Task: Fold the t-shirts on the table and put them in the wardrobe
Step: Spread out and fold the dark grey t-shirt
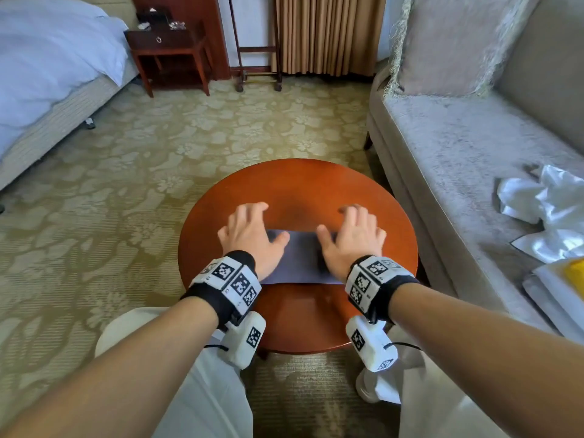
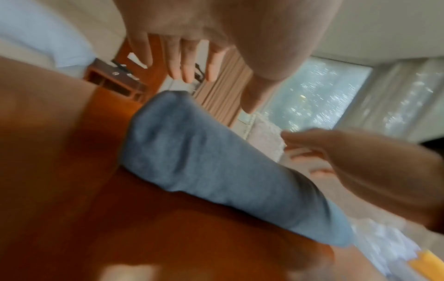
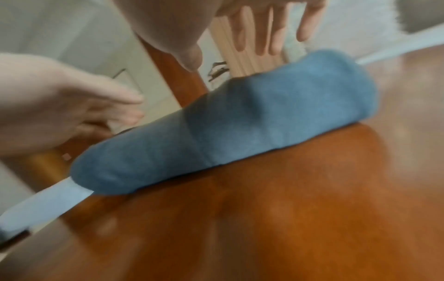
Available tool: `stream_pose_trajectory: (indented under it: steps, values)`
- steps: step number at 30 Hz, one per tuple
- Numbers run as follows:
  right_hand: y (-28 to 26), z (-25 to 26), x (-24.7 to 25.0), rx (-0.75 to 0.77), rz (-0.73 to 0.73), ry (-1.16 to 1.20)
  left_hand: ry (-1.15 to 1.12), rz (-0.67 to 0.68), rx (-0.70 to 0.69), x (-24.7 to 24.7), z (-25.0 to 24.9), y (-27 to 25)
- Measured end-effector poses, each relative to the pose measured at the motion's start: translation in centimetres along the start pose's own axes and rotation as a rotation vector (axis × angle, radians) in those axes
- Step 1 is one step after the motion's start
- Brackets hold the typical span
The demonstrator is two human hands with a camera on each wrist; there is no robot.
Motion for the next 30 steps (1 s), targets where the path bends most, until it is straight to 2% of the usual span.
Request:
stream_pose_trajectory:
  steps: [2,3,6,9,16,21,23,25,27,30]
  values:
    - [-0.6,1.1,-0.9,0.168,0.137,-0.064,0.141,0.097,-0.114,-0.9,-1.1,-0.4]
    - [-0.9,1.3,-1.6,0.198,0.222,-0.097,0.200,0.174,-0.121,-1.7,-1.2,-0.4]
    - [-1.4,0.7,-3.6,0.166,0.413,-0.182,0.343,0.375,-0.072,-4.0,-0.8,-0.6]
    - [-1.5,0.0,-4.6,0.129,0.486,-0.224,0.427,0.447,-0.050,-4.9,-0.3,-0.6]
    - [-0.9,-1.2,-4.4,-0.006,0.486,-0.136,0.351,0.466,-0.025,-5.0,0.2,0.3]
    - [-0.7,-3.4,-3.6,-0.196,0.464,-0.114,0.150,0.512,-0.004,-4.9,0.6,1.4]
    - [-0.8,-3.5,-3.2,-0.228,0.440,-0.141,0.045,0.460,0.038,-4.4,0.8,1.6]
    - [-0.9,-3.2,-2.6,-0.240,0.362,-0.155,-0.045,0.380,0.147,-3.7,1.0,1.4]
    - [-1.0,-2.8,-1.6,-0.267,0.316,-0.143,-0.025,0.322,0.232,-3.1,1.0,0.9]
    - [-0.8,-2.5,-0.9,-0.384,0.409,-0.070,0.012,0.290,0.281,-2.6,0.3,0.3]
Point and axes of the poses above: each hand's wrist, its own y-axis towards the middle knuckle, its own x-axis out of the back of the hand, z = x × y, the point moved 2 cm from there along y, towards the middle knuckle, and after that the axes turned 8 degrees about z, right-handed, at the moved point
